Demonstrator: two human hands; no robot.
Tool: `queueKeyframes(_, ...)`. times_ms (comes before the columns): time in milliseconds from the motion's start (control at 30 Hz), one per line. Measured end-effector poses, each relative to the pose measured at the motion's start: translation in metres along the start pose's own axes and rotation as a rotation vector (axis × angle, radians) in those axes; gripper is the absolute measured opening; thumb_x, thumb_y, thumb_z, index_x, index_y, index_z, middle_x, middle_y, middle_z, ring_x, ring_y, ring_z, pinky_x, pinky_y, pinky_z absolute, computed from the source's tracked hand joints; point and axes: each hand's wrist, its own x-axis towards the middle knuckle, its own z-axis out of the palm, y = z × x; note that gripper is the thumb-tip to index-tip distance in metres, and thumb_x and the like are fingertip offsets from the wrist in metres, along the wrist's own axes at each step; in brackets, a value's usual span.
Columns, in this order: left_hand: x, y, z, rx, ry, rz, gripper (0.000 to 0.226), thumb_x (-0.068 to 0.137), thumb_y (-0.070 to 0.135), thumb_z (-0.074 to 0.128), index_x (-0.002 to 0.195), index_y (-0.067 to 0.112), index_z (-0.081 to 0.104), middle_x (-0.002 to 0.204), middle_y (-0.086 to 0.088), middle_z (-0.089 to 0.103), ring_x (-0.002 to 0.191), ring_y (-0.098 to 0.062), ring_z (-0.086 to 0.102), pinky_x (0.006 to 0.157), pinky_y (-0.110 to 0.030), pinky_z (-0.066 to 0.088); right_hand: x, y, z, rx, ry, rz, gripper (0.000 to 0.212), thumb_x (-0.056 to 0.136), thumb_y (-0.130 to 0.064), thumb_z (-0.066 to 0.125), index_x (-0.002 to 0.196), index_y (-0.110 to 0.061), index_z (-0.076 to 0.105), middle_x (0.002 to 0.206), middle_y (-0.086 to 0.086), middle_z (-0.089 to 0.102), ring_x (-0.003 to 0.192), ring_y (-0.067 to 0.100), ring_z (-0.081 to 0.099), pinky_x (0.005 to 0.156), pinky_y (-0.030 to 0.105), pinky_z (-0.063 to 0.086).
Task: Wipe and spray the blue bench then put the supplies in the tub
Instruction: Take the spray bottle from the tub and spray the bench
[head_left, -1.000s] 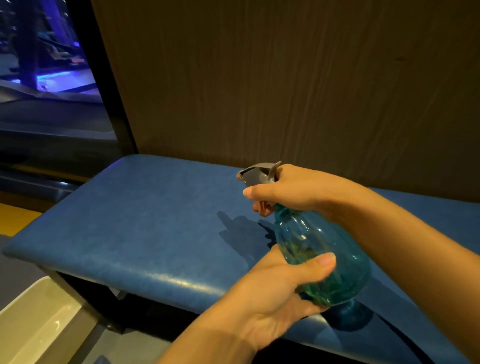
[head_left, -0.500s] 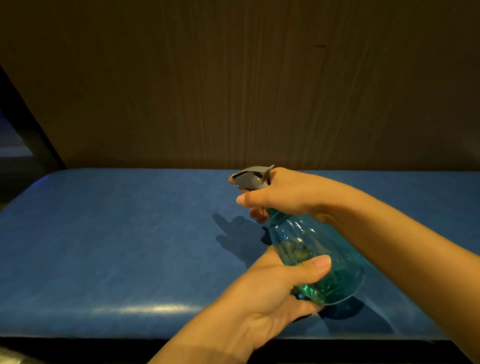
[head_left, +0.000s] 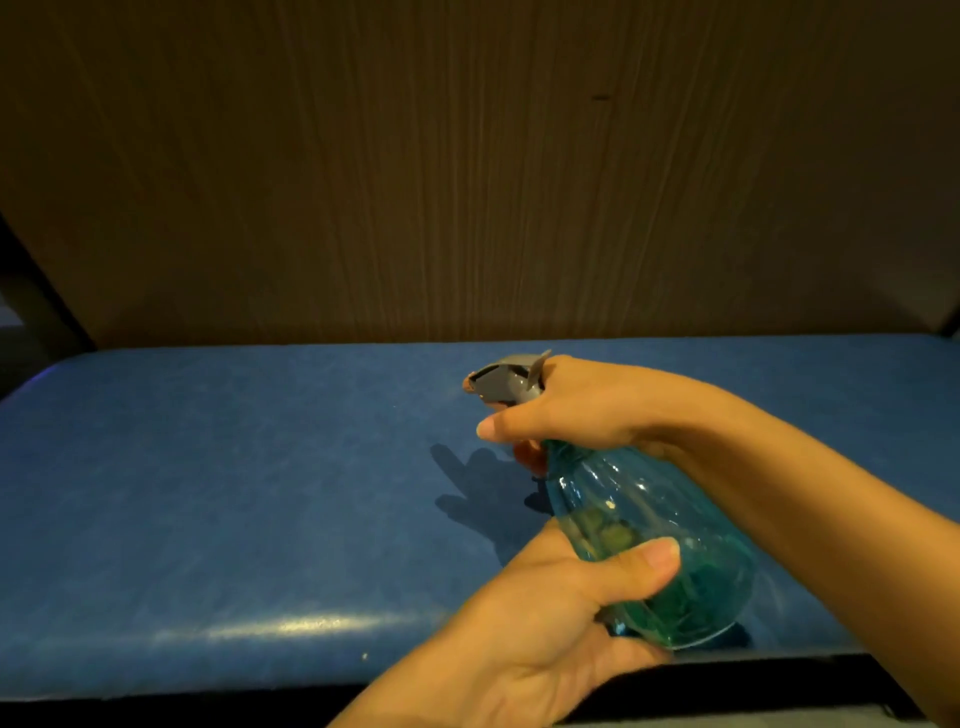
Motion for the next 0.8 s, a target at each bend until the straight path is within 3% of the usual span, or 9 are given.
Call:
queueKeyframes(67,0.003,-0.005,0.006,0.005,0.005,-0.031,0.042,0.086,-0.004,0.058,0.125,0.014,0.058,0.122,-0.01,0.069,0.115,-0.03,0.063,0.091,-0.05,0.051,-0.007,0.007,0.001,0.031,0.004,0.029,0.038,0.082,-0.037,0.066,0.113,-0.015,0.062,0.085,0.005,0.068,0.075,0.019,0.063,0.088,0.043,0.053)
queueKeyframes(133,0.007,-0.009,0.009,0.031,0.018,-0.053,0.042,0.085,-0.005,0.058,0.123,0.013,0.059,0.121,-0.01,0.069,0.114,-0.029,0.063,0.089,-0.048,0.052,-0.014,0.014,-0.001,0.078,0.034,0.036,0.028,0.084,-0.032,0.064,0.102,-0.01,0.065,0.086,0.008,0.07,0.083,0.025,0.068,0.091,0.045,0.052)
queueKeyframes(233,0.013,-0.01,0.01,0.064,-0.029,-0.083,0.04,0.084,-0.004,0.06,0.121,0.013,0.061,0.123,-0.01,0.068,0.117,-0.03,0.061,0.097,-0.052,0.048,-0.025,0.023,-0.009,0.101,0.098,0.079,0.032,0.085,-0.03,0.062,0.105,-0.005,0.066,0.097,0.014,0.073,0.095,0.03,0.069,0.096,0.046,0.05)
queueKeyframes(400,0.024,-0.012,0.012,0.165,-0.121,-0.153,0.047,0.079,0.0,0.063,0.124,0.012,0.06,0.128,-0.012,0.065,0.122,-0.032,0.057,0.102,-0.054,0.043,-0.039,0.039,-0.013,0.138,0.213,0.147,0.037,0.085,-0.033,0.063,0.116,-0.013,0.061,0.078,0.004,0.069,0.073,0.022,0.062,0.085,0.042,0.053)
queueKeyframes(600,0.036,-0.014,0.019,0.265,-0.178,-0.177,0.055,0.071,0.006,0.064,0.125,0.015,0.059,0.128,-0.008,0.065,0.121,-0.028,0.059,0.102,-0.051,0.045,-0.057,0.054,-0.023,0.218,0.319,0.186,0.024,0.083,-0.036,0.065,0.084,-0.013,0.061,0.092,0.013,0.07,0.083,0.022,0.064,0.094,0.045,0.051)
queueKeyframes(733,0.043,-0.016,0.022,0.292,-0.209,-0.199,0.048,0.074,0.003,0.063,0.12,0.016,0.062,0.125,-0.008,0.067,0.118,-0.027,0.061,0.1,-0.048,0.047,-0.067,0.06,-0.023,0.25,0.395,0.203,0.023,0.085,-0.032,0.064,0.092,-0.01,0.062,0.084,0.009,0.067,0.076,0.02,0.061,0.09,0.043,0.052)
queueKeyframes(800,0.046,-0.017,0.023,0.291,-0.222,-0.218,0.052,0.072,0.002,0.063,0.123,0.015,0.06,0.128,-0.011,0.065,0.121,-0.03,0.059,0.104,-0.051,0.043,-0.069,0.064,-0.022,0.246,0.43,0.211,0.031,0.085,-0.032,0.064,0.105,-0.009,0.063,0.077,0.006,0.065,0.073,0.02,0.06,0.086,0.042,0.054)
